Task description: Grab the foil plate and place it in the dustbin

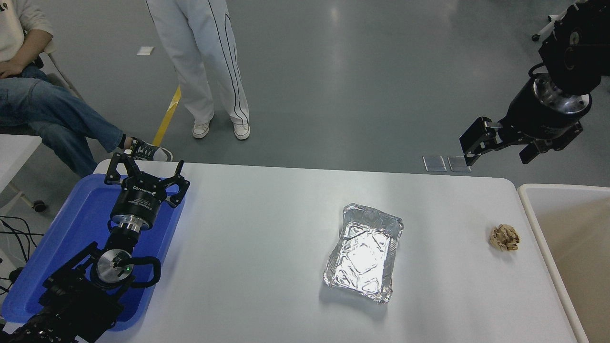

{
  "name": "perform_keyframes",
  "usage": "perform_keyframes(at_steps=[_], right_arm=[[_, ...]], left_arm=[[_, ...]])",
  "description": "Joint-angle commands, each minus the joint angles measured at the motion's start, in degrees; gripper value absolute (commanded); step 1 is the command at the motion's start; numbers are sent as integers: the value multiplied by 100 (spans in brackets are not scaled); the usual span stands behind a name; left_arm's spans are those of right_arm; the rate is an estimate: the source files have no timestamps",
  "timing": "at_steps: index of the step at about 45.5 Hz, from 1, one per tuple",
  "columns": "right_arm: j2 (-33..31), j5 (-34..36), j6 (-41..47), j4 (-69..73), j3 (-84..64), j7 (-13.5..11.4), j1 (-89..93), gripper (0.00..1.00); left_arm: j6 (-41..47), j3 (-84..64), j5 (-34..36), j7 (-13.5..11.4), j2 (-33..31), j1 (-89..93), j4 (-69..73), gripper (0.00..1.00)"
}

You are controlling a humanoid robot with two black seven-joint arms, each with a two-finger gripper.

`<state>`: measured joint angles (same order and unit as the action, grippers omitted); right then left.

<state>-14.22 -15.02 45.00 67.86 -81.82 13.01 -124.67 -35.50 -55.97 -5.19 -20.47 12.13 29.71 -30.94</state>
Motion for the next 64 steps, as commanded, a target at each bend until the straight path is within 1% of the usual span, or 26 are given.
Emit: perform_keyframes(at_steps=[1, 49, 56, 64], right_arm=[[-10, -1, 0, -1, 0, 0, 13, 100], [7, -1, 0, -1, 263, 0, -75, 100], [16, 8, 0, 16, 948, 0, 39, 100], [34, 26, 0, 16, 1072, 9, 163, 100]], left_arm=[[0, 7, 0, -9, 0, 0, 0, 100], [0, -2, -9, -9, 0, -9, 1, 100], [0, -2, -9, -9, 0, -9, 9, 100], [0, -2, -9, -18, 0, -9, 9, 100]])
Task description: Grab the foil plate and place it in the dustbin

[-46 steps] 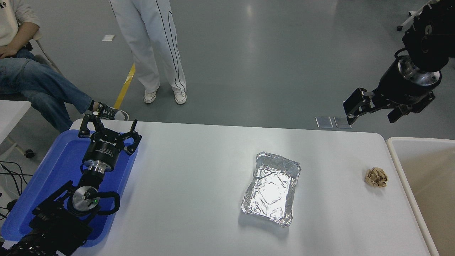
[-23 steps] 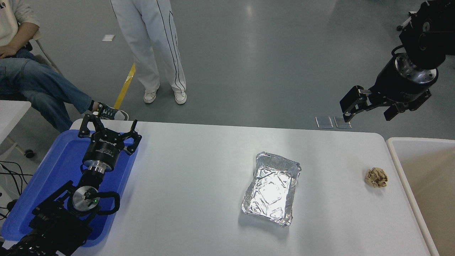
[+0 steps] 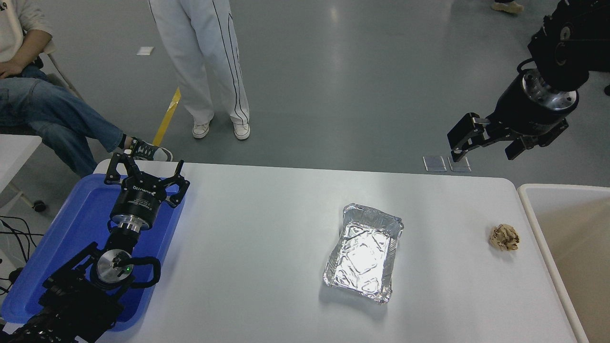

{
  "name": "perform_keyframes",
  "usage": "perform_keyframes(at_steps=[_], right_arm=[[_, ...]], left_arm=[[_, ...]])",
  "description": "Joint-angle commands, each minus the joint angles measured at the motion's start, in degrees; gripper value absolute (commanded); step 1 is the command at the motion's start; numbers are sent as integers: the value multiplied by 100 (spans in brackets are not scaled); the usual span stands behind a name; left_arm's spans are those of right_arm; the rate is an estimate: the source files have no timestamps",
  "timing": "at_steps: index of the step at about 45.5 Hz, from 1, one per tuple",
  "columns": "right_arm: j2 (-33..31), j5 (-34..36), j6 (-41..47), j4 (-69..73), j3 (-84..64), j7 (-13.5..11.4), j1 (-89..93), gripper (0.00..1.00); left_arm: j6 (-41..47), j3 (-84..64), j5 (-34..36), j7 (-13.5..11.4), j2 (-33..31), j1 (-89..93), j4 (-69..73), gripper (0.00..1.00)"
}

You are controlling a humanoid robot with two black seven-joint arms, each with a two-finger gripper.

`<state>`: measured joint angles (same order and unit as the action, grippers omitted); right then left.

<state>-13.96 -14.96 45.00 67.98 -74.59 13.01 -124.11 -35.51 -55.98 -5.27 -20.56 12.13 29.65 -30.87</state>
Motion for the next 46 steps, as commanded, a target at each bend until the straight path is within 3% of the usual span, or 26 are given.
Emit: perform_keyframes(at_steps=[1, 9, 46], right_arm=[[16, 20, 0, 5, 340, 9, 106, 100], [482, 37, 0, 57, 471, 9, 457, 100], [772, 28, -44, -101, 841, 0, 1143, 100]], left_arm=[[1, -1, 0, -10, 0, -3, 2, 100], [9, -1, 0, -10, 0, -3, 2, 100], [1, -1, 0, -1, 0, 6, -7, 100]])
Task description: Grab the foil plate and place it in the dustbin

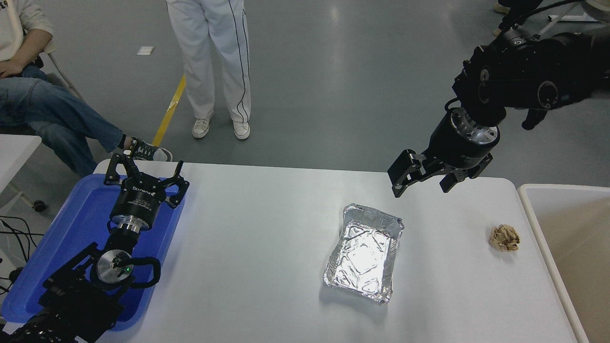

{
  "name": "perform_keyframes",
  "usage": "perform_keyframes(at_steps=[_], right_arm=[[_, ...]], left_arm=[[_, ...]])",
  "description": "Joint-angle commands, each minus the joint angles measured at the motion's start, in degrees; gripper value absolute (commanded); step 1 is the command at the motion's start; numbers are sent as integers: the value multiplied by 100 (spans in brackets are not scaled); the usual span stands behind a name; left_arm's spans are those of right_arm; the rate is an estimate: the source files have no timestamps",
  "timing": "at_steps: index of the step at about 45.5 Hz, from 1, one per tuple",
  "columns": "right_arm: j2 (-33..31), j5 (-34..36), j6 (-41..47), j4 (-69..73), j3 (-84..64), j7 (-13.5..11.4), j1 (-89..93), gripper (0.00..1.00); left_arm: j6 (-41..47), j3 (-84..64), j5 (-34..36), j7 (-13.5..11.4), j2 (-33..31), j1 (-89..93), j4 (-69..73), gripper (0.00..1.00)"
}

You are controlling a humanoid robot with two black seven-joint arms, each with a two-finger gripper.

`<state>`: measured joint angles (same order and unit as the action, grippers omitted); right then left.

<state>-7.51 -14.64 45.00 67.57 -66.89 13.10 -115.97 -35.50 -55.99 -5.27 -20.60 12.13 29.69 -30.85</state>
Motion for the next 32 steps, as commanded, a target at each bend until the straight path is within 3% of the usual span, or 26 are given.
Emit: perform_keyframes(at_steps=[1, 7, 16, 26, 32], right_arm=[[136, -4, -218, -60, 71, -9, 356, 100], [180, -30, -1202, -60, 158, -9, 567, 100], [163, 14, -1959, -95, 290, -9, 1050, 100], [163, 875, -2030, -86, 97, -62, 1270, 97], [171, 1042, -2100, -113, 18, -62, 1516, 93]], left_arm=[[-1, 0, 0, 3, 0, 2, 0, 100], [-1, 0, 9, 3, 0, 2, -9, 100], [-1, 0, 9, 3, 0, 2, -9, 100], [-1, 0, 9, 3, 0, 2, -9, 100], [-1, 0, 9, 3, 0, 2, -9, 100]])
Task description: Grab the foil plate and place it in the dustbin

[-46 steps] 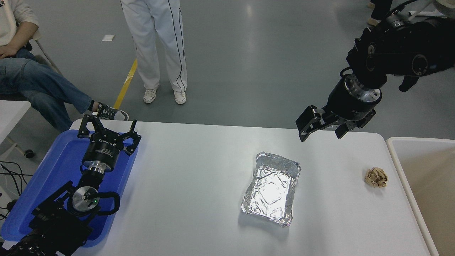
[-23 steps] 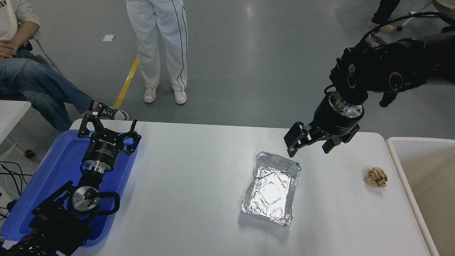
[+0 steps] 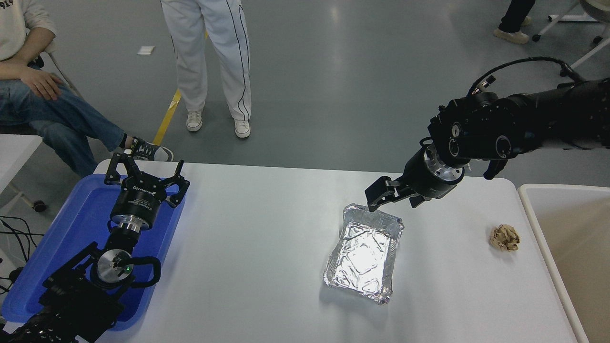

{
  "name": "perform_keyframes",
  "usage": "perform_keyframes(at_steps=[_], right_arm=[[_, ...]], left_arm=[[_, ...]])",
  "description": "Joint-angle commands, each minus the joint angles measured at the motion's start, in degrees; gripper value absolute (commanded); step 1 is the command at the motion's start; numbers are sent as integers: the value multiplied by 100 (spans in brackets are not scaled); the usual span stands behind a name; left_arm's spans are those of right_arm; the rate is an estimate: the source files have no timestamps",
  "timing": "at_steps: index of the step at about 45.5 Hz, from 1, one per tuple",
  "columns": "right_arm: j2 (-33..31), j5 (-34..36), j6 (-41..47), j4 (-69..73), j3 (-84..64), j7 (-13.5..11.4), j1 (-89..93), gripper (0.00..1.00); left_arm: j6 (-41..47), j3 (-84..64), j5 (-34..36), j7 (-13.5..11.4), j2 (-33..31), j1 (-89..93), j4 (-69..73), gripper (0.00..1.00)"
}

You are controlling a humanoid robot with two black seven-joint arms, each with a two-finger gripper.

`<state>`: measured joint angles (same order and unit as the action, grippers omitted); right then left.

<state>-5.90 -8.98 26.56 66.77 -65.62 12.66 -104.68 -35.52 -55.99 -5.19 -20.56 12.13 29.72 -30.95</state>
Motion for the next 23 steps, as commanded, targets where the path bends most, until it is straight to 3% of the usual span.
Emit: perform_keyframes(at_steps=[1, 8, 19, 23], right_arm=[[10, 485, -274, -50, -100, -27, 430, 91], [1, 809, -608, -103, -118, -167, 895, 90], [-8, 1285, -1346, -138, -100, -817, 1423, 86], [28, 1153, -1645, -147, -65, -1266, 1582, 85]], left_arm=[[1, 0, 1, 0, 0, -1, 1, 100], [1, 0, 1, 0, 0, -1, 1, 100], [1, 0, 0, 0, 0, -1, 1, 100], [1, 0, 1, 0, 0, -1, 1, 100]])
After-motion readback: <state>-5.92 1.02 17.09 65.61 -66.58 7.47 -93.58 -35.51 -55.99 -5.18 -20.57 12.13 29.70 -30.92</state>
